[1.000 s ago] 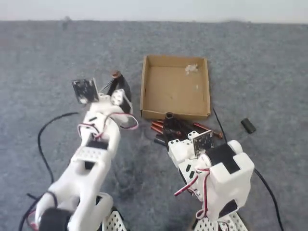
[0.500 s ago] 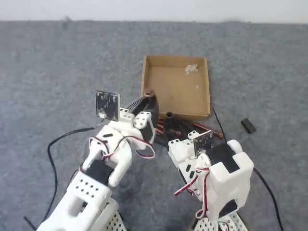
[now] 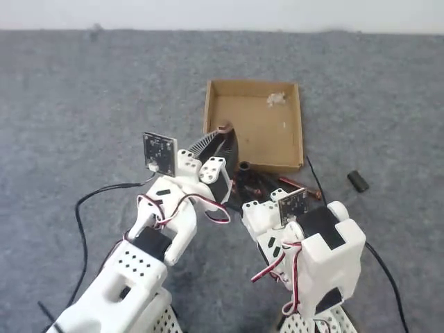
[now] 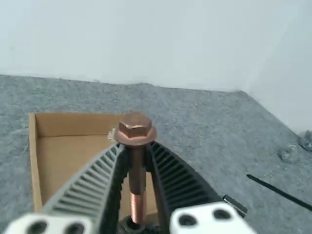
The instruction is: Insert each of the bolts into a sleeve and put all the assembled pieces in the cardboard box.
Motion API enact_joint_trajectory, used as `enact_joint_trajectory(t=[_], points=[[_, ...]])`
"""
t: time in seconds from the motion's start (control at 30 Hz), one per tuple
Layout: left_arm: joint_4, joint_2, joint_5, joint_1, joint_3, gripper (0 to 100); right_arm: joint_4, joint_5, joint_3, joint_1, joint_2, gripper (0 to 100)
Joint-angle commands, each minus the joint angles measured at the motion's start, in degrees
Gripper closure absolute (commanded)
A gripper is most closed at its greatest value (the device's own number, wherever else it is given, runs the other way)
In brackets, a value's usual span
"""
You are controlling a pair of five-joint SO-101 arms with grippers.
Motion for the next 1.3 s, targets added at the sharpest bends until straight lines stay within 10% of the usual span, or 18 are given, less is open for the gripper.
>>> enact_joint_trajectory(t=[0.0, 0.33, 1.27], points=[[-1.4, 0.0, 0.4, 1.7, -0.7, 99, -1.6, -0.5, -1.2, -0.7, 0.0, 99.4], [14.8, -0.1, 0.4, 4.3, -7.1, 99, -1.5, -0.5, -1.2, -0.7, 0.0, 99.4], [22.7, -12.7, 0.8, 2.7, -6.5, 99, -2.2, -0.2, 0.9, -3.4, -0.5, 99.4]])
